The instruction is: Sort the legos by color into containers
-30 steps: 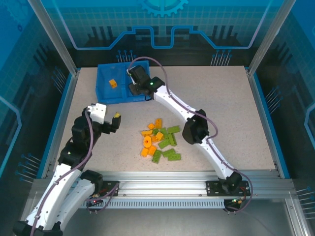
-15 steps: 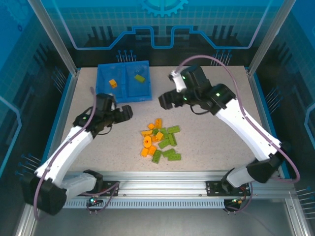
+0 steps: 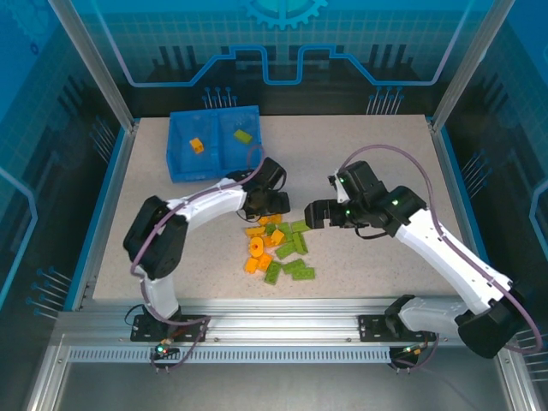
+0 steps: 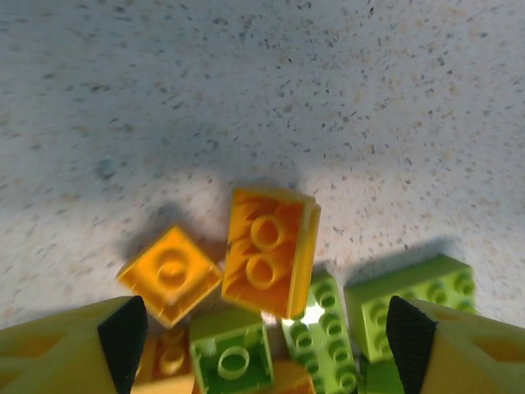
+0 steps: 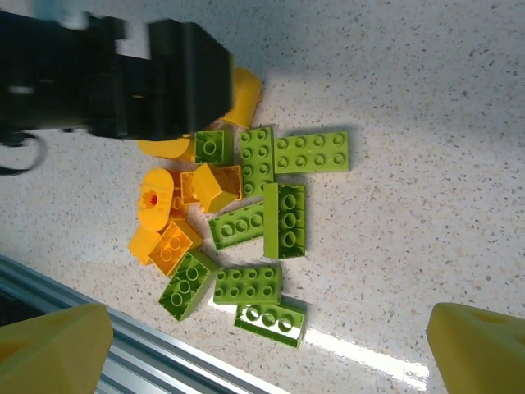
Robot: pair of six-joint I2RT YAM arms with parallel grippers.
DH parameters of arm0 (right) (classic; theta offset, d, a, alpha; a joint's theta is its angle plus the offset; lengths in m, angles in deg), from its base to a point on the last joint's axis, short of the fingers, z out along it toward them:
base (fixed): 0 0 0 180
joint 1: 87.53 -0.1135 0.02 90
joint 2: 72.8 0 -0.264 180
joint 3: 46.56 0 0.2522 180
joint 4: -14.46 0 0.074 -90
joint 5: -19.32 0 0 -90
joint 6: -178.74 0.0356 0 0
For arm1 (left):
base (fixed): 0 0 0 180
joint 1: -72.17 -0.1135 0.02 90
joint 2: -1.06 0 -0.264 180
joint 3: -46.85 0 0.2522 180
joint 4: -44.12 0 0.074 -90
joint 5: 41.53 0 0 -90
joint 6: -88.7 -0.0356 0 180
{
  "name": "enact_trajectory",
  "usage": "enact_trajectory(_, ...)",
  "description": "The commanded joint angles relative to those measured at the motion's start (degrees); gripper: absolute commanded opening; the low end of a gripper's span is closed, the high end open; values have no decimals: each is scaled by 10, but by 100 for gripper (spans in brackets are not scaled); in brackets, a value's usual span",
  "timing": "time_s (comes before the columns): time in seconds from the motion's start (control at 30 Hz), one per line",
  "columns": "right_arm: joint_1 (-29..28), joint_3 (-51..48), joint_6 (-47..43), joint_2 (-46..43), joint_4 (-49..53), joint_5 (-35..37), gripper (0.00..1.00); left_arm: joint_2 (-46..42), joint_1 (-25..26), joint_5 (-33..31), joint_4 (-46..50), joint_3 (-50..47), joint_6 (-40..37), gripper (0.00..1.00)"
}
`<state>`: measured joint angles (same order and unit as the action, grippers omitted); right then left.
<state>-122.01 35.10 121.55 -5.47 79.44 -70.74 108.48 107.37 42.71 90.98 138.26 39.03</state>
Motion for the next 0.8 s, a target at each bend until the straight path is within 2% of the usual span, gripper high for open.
enact_trajectory(0.0,9,-12,17,-29,11,17,100,35,1,-7,9,33,-17,77)
enact_trajectory(0.23,14,-20,19,-33,15,17,100,94,1,11,9,63,-48,64)
enact_trajectory(0.53,15,-16,26,-29,11,14,100,132,1,-7,20,68,-58,55)
enact_trajectory(0.67,14,-10,29,-27,15,15,100,137,1,-4,19,65,-58,49)
enact_trajectory(0.77,14,-11,33,-28,15,15,100,135,1,5,21,66,-59,47)
